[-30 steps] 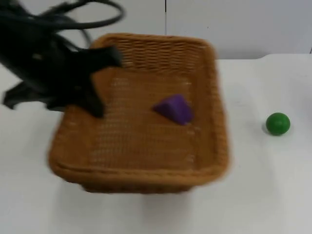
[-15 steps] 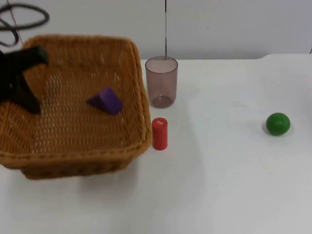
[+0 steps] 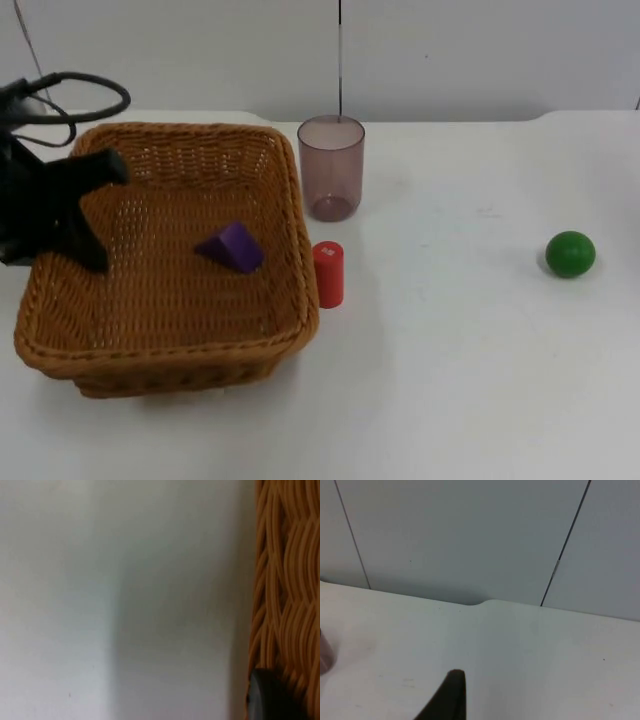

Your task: Pick up the basket with the left hand and place the triangular block into the basket with the right hand.

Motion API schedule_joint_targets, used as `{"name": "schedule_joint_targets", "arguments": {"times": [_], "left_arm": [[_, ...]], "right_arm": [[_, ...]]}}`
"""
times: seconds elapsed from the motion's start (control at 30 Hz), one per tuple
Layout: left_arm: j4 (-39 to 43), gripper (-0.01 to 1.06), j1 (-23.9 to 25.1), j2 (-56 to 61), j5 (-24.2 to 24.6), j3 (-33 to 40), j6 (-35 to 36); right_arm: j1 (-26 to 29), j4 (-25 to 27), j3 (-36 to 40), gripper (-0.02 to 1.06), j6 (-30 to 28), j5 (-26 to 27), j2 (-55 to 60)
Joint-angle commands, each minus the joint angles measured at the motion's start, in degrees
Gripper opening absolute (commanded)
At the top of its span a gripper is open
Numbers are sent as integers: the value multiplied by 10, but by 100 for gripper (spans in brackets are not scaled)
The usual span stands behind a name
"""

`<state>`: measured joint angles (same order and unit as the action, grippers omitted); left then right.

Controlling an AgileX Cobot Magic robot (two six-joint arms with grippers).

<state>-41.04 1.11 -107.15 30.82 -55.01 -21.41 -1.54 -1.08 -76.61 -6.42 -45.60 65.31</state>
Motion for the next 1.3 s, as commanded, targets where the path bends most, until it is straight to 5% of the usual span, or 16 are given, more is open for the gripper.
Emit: {"name": "schedule_joint_targets", "arguments": {"times": [0.0, 0.23, 0.87, 1.03, 1.13, 1.17, 1.27], "left_arm": [[-34, 0, 1, -9, -11, -4, -25], [-115, 0, 3, -38, -18, -6, -110], [-126, 1, 3, -55, -45, -14, -106], [-106, 25, 3, -55, -42, -14, -96], [-104, 67, 3, -55, -40, -14, -96], [-104, 67, 3, -55, -40, -14, -96], [-104, 105, 3, -54, -37, -14, -96]], "right_arm": [[3, -1, -3, 105, -5, -1, -5], [3, 1, -3, 105, -9, -1, -5], [3, 1, -3, 105, -17, -1, -5], [3, 1, -3, 105, -17, -1, -5], [3, 2, -3, 105, -17, -1, -5], [3, 2, -3, 105, -17, -1, -5], [3, 2, -3, 105, -17, -6, -5]]}}
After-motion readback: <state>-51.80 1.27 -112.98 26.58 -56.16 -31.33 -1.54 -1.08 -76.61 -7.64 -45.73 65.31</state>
